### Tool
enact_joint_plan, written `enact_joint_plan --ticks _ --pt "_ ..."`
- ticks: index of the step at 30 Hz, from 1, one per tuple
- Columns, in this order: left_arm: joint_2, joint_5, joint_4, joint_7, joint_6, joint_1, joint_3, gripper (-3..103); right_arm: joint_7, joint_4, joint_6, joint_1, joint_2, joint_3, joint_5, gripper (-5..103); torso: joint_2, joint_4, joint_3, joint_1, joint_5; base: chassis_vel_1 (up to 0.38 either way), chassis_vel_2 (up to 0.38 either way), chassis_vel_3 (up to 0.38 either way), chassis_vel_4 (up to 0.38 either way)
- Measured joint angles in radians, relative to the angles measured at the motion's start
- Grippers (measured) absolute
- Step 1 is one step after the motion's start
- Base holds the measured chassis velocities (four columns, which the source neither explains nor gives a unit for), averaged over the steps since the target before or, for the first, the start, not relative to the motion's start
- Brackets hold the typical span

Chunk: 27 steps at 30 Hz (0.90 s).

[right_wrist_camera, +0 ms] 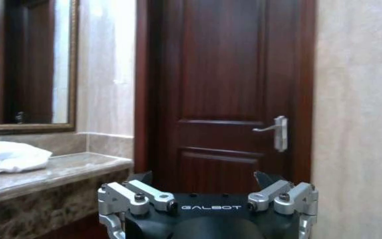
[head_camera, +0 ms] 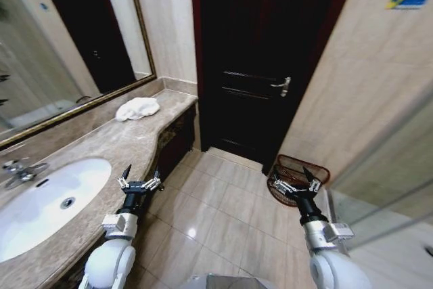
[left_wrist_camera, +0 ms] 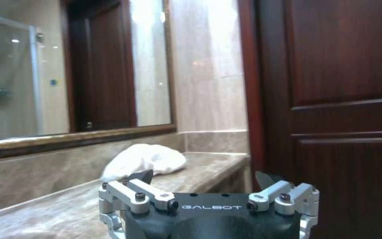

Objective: Discard the used towel into the hamper.

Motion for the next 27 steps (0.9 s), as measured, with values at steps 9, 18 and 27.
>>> enact_joint_plan --ticks 9,18,27 --pt "0.000 0.003 0.000 -0.015 0.000 -0.005 -0.001 100 -0.008 -0.012 0.000 -0.004 0.001 0.000 -0.012 100 0.000 -0.0001 0.000 0.000 0.0000 -0.051 0.155 0.158 -0.055" --pt "0.000 0.001 -0.002 -0.020 -0.002 -0.003 -0.005 100 -0.022 -0.016 -0.003 -0.001 0.001 -0.003 -0.023 100 0.000 0.0000 0.000 0.000 0.0006 -0.192 0.201 0.194 -0.195" --pt "0.004 -0.013 -0.002 -0.021 0.010 -0.010 -0.010 100 -0.029 -0.024 -0.003 0.001 0.000 -0.001 -0.023 100 0.000 -0.0003 0.000 0.000 -0.0005 -0.202 0.187 0.194 -0.182"
